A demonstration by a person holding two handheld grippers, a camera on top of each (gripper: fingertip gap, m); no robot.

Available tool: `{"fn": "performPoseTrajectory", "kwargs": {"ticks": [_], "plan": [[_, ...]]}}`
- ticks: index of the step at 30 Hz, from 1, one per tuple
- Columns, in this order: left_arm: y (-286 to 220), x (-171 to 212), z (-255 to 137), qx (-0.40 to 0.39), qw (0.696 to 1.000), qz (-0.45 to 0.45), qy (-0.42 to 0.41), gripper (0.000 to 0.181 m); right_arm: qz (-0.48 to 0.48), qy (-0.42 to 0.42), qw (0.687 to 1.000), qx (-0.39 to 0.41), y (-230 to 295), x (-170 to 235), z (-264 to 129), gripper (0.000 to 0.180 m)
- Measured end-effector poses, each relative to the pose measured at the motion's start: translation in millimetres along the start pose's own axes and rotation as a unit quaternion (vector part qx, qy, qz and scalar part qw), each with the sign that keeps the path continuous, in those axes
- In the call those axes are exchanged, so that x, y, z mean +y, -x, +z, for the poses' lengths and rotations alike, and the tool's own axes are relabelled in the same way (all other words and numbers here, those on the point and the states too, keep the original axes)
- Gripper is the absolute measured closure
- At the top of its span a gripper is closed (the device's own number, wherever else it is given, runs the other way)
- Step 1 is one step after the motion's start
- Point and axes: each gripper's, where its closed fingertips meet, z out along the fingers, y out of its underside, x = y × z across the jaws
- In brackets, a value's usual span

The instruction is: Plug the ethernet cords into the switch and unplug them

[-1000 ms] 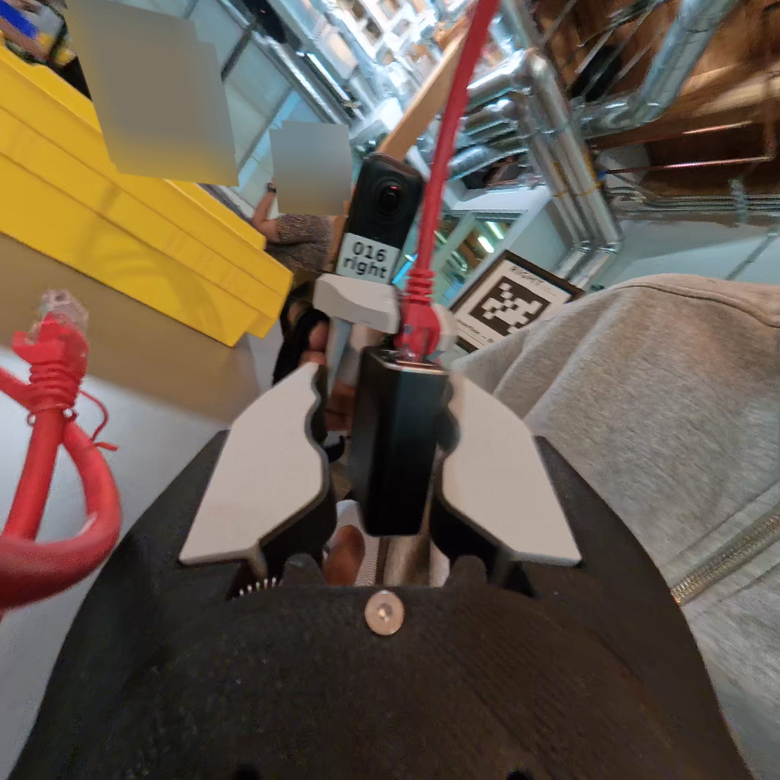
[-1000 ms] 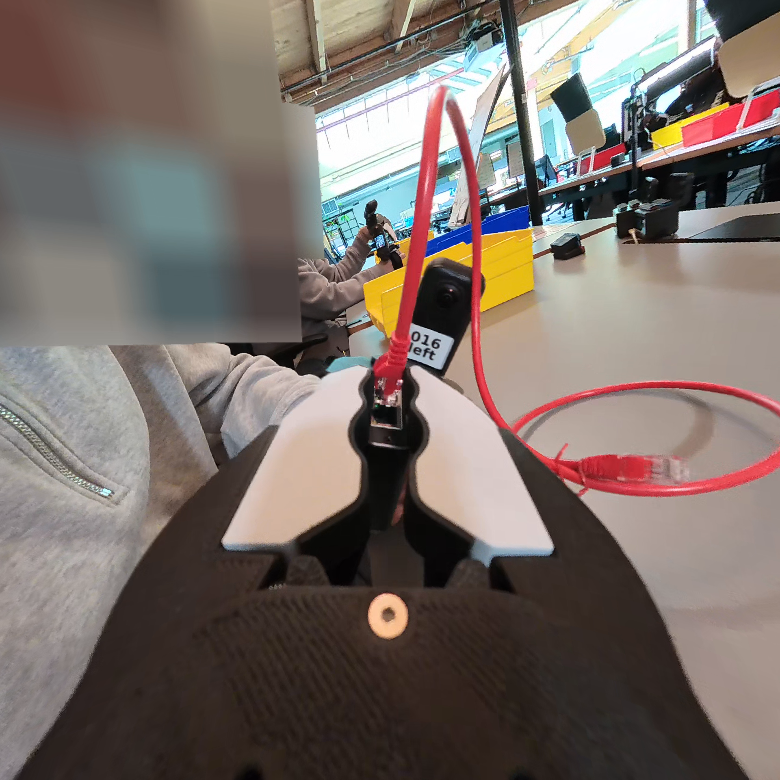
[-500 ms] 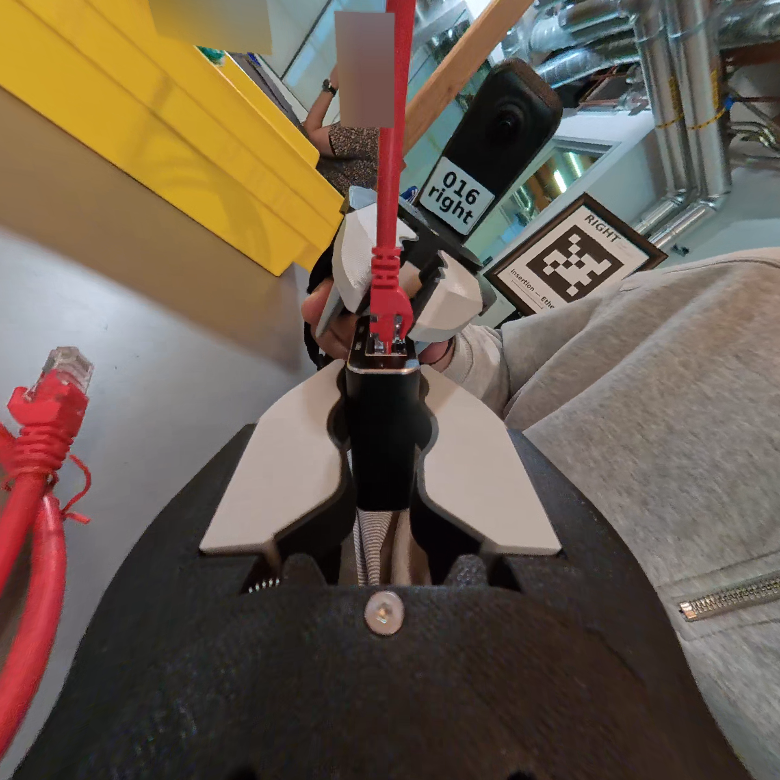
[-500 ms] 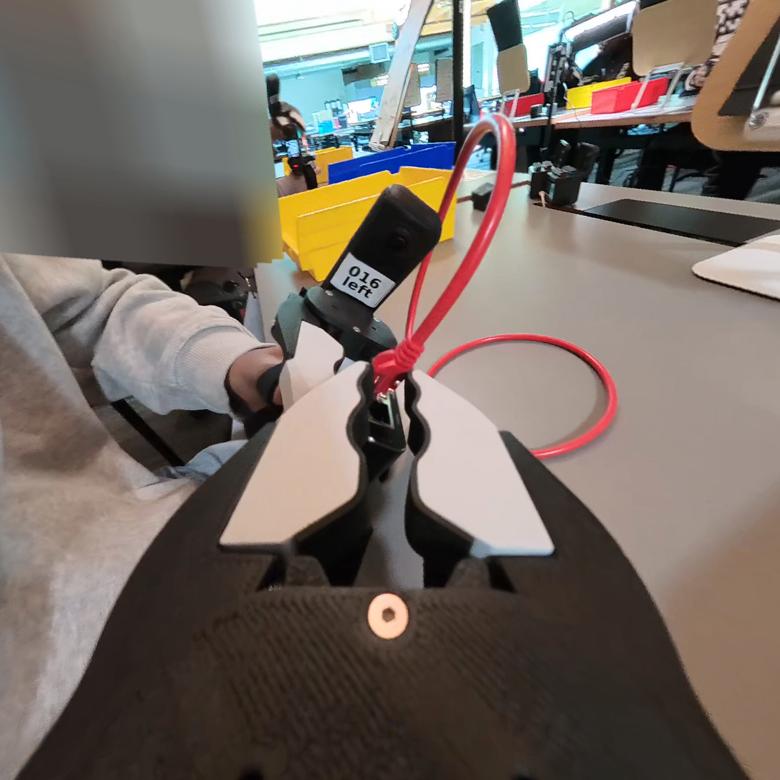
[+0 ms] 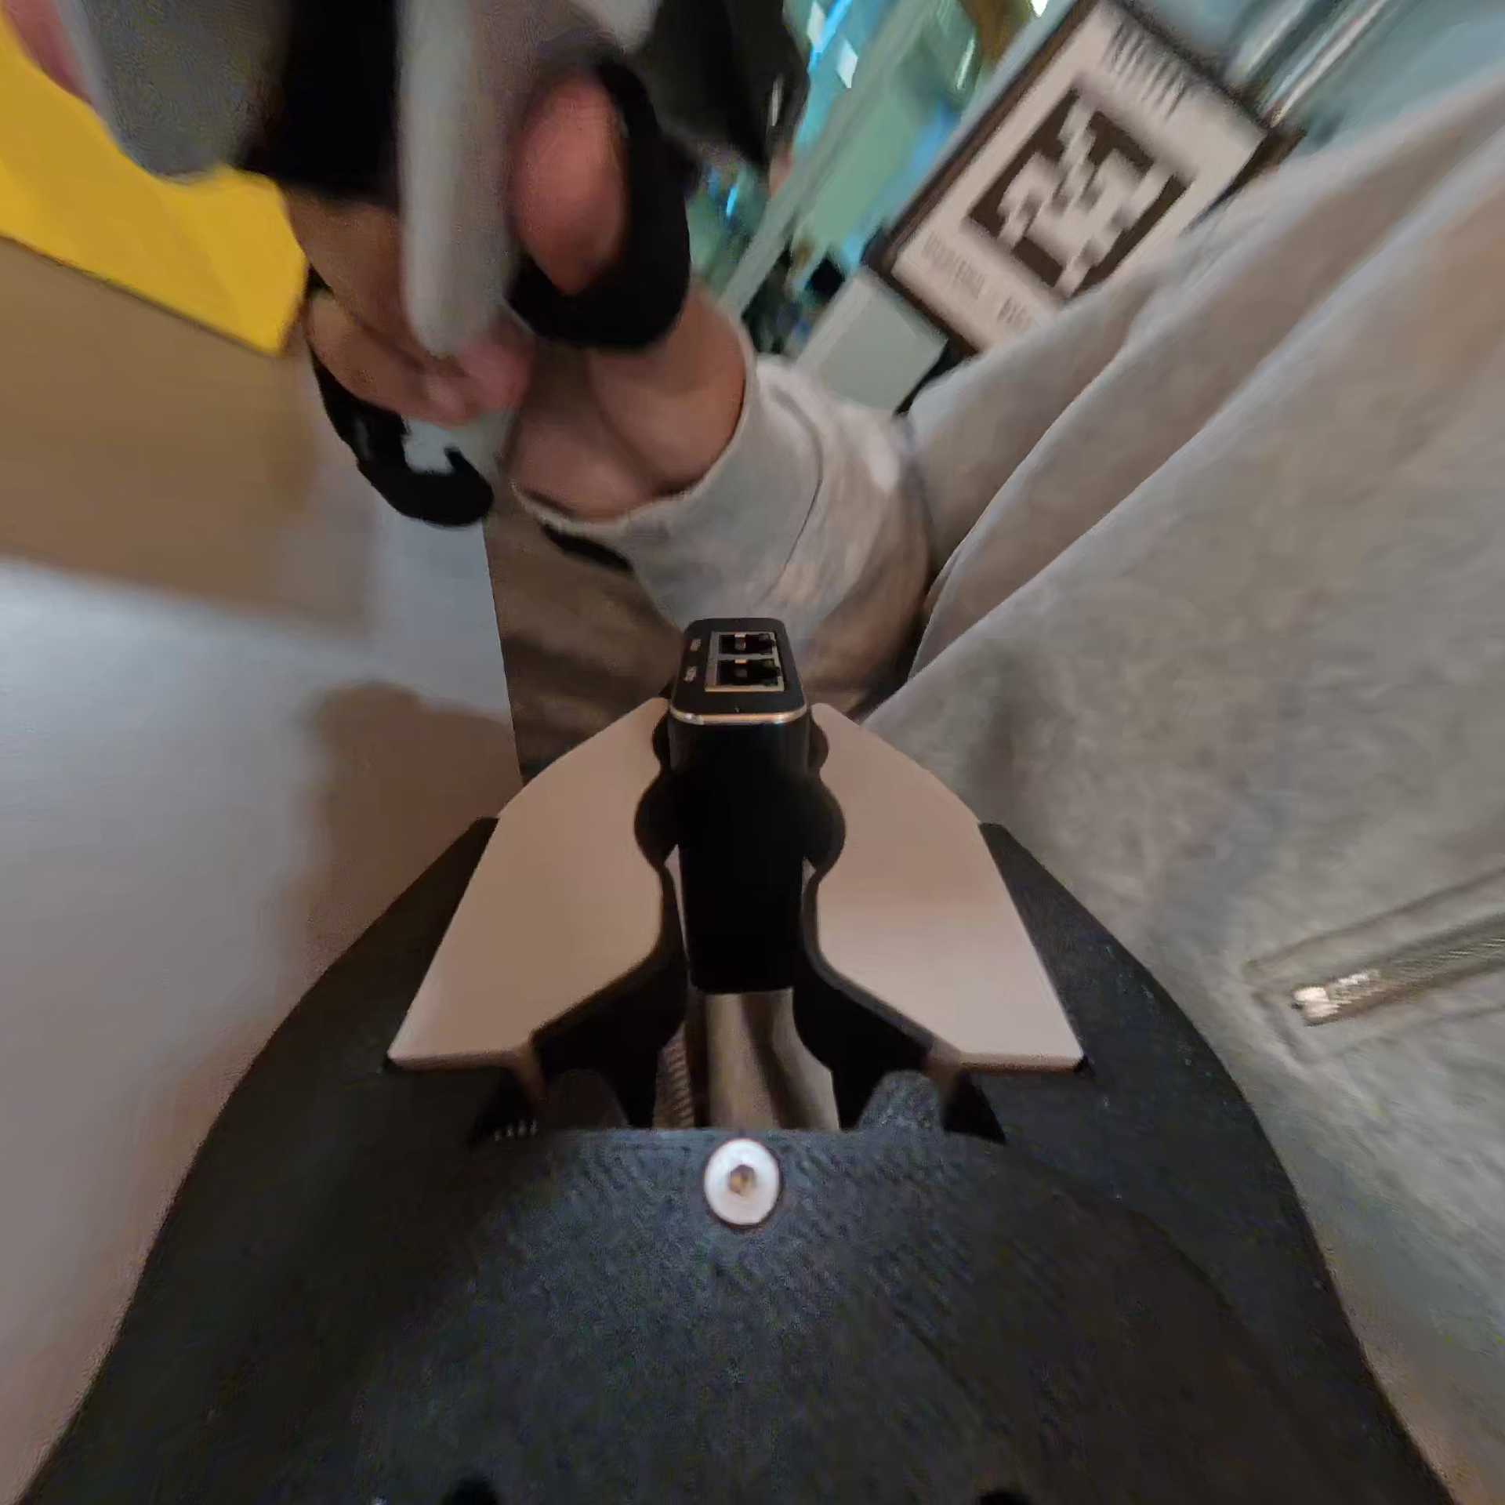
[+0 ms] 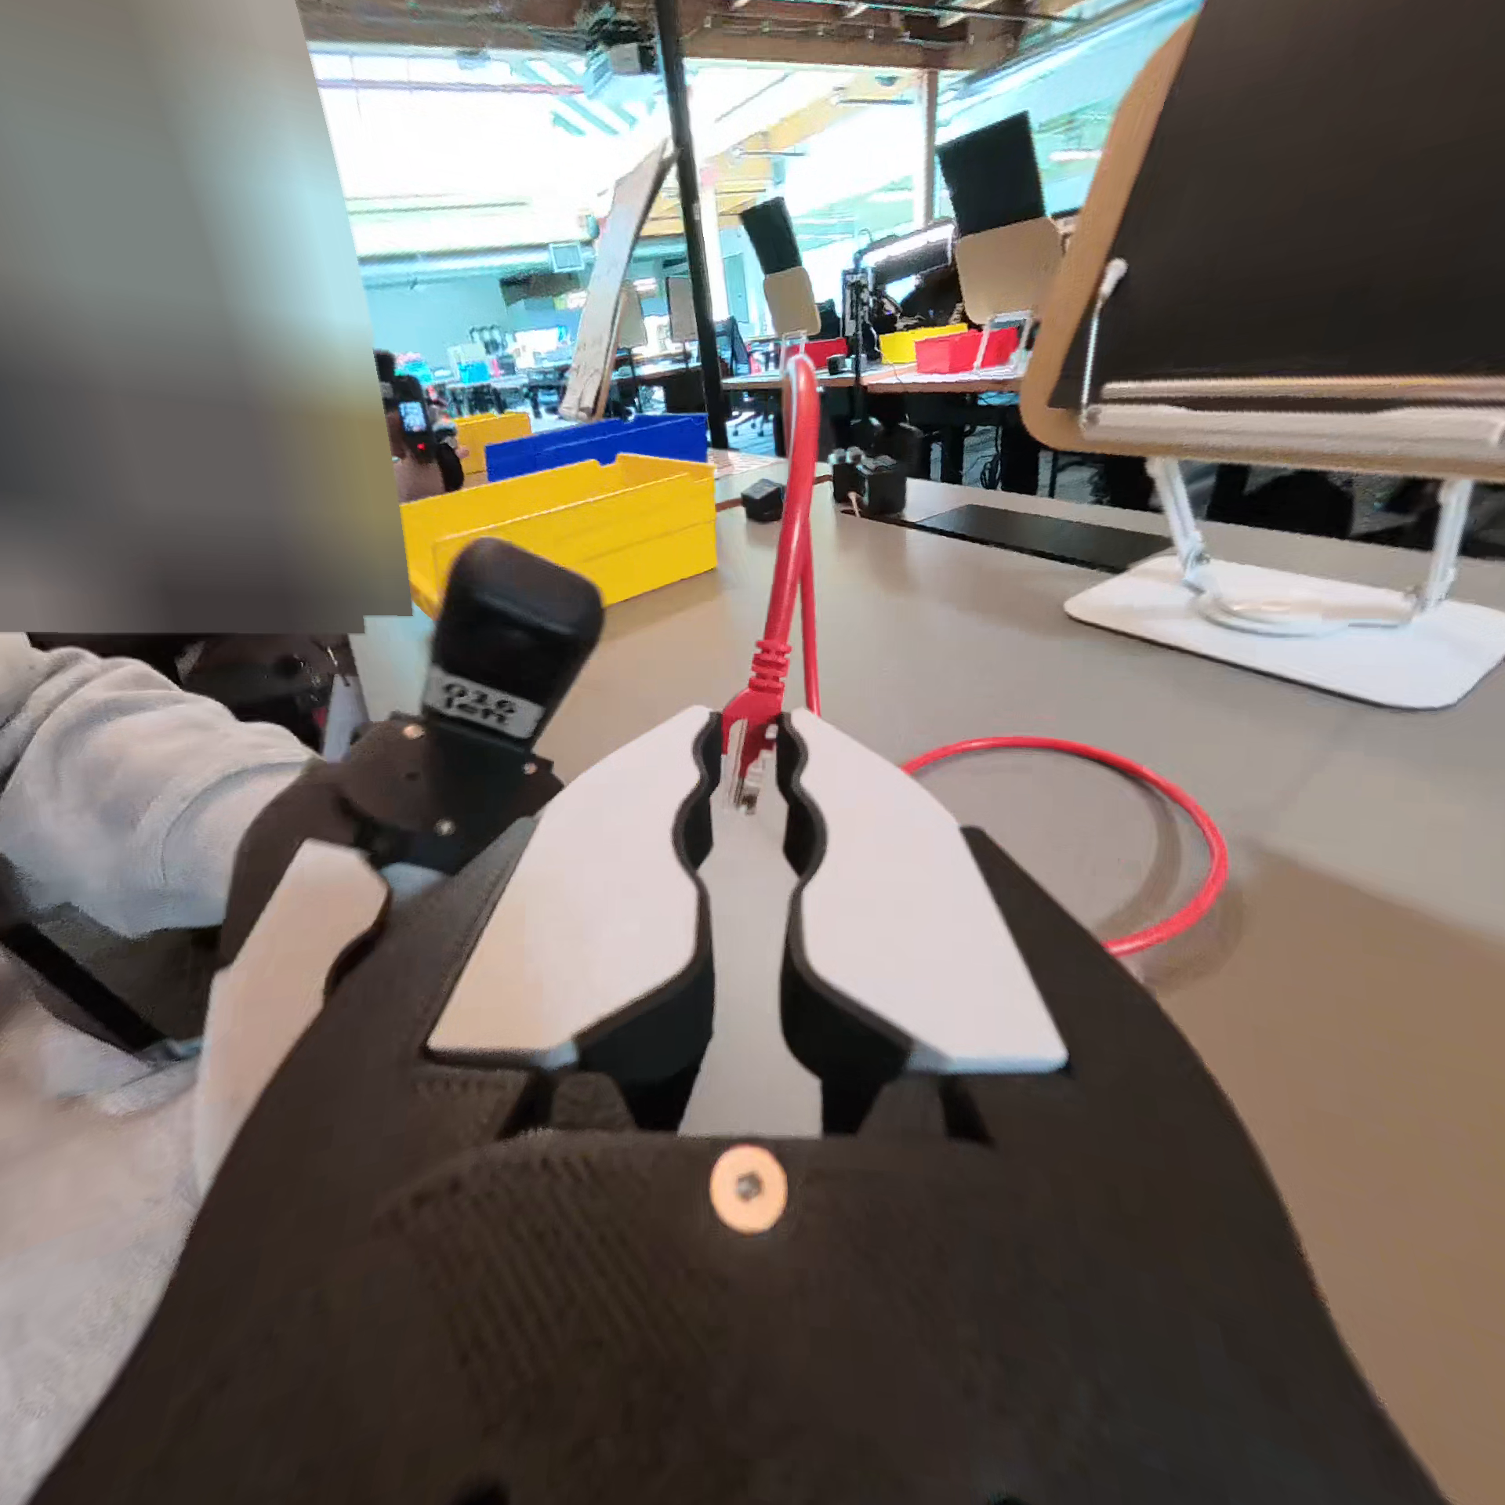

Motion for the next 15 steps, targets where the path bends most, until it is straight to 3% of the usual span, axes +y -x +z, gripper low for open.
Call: {"fn": "performPoseTrajectory", "kwargs": {"ticks": [7,10,15], "plan": [[21.6,-51.8,-74.2,-0.042,0.986,-0.011,-0.162,0.154,0.155,-0.022,0.988,-0.008,-24.3,14.4,-6.0,0.167],[31.7,-64.7,-105.1,-0.074,0.974,-0.009,-0.213,0.154,0.145,-0.011,0.989,0.01,-37.6,18.6,-1.7,0.166],[65.1,-65.5,-141.0,-0.146,0.95,-0.052,-0.27,0.155,0.081,0.076,0.993,0.037,-61.3,42.3,25.3,0.164]]}}
